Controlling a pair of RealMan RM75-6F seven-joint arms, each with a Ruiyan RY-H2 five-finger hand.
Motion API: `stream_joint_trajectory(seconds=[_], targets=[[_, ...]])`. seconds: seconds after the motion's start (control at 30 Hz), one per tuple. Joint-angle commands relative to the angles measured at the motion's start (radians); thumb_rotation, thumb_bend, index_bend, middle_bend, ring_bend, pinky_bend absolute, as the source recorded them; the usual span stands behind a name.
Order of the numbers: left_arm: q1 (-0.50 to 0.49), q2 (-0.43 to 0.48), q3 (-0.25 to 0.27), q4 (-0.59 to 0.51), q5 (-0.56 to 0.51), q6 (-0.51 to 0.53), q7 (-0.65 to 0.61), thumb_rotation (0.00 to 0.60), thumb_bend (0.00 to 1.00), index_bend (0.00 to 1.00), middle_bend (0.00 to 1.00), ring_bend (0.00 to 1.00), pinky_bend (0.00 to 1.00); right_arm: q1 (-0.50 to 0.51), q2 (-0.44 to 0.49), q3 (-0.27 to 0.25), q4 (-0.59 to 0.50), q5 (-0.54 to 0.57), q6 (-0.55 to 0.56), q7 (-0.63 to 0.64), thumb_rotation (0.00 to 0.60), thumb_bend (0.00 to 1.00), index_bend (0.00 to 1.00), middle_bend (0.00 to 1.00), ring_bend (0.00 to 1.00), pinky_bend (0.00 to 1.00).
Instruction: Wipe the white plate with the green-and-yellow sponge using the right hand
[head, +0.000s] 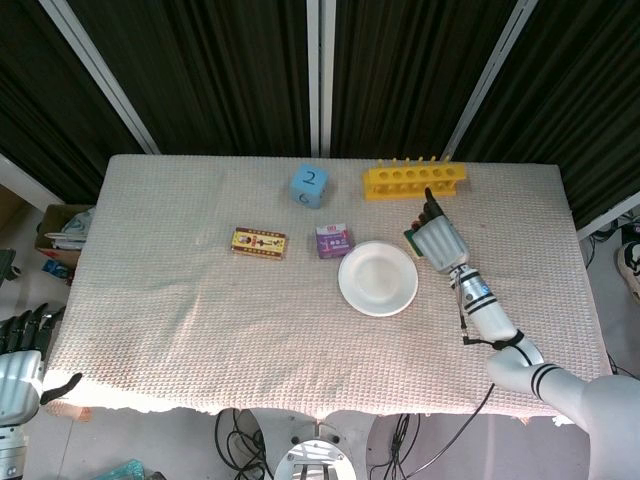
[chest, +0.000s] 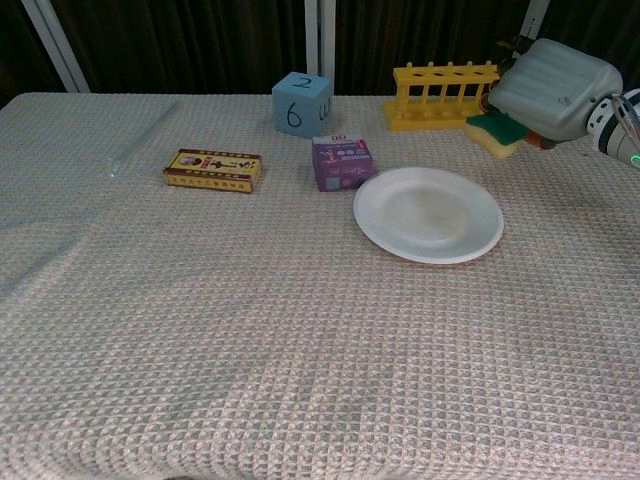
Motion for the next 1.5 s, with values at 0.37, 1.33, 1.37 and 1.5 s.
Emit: stream_joint_trajectory(seconds=[0.37,1.33,1.37,1.5], targets=[[0.017,0.001,0.006,0.014,-0.017,0.006,-0.018,0.600,0.00,0.14,0.04,0.04,0.08,0.092,-0.173,0.116,0.177,0.230,-0.177,-0.063,0.600,0.27,0.15,0.26,0.10,0.00],[-0.036,-0.001,-0.016,-0.012,0.018,-0.026,0.005,0.600,0.00,0.14,0.04,0.04,0.08,-0.518,0.515,-0.133,-0.771,-0.095,0.568,0.350,0.600,0.22,0.00,0.16,0.00,0.00],[-0.036,-0.001,-0.016,-0.014,0.018,-0.026,0.008,0.600,0.00,0.14,0.04,0.04,0.08,-0.536,0.513,-0.145,-0.758,-0.112,0.588,0.374,0.600,0.22,0.00,0.15,0.00,0.00],[-0.038,-0.002,-0.015,-0.026,0.024,-0.021,0.021,0.600,0.00,0.14,0.04,0.04,0.08,-0.611,0.516,-0.206,-0.720,-0.170,0.649,0.482,0.600,0.22,0.00,0.10,0.00,0.00]])
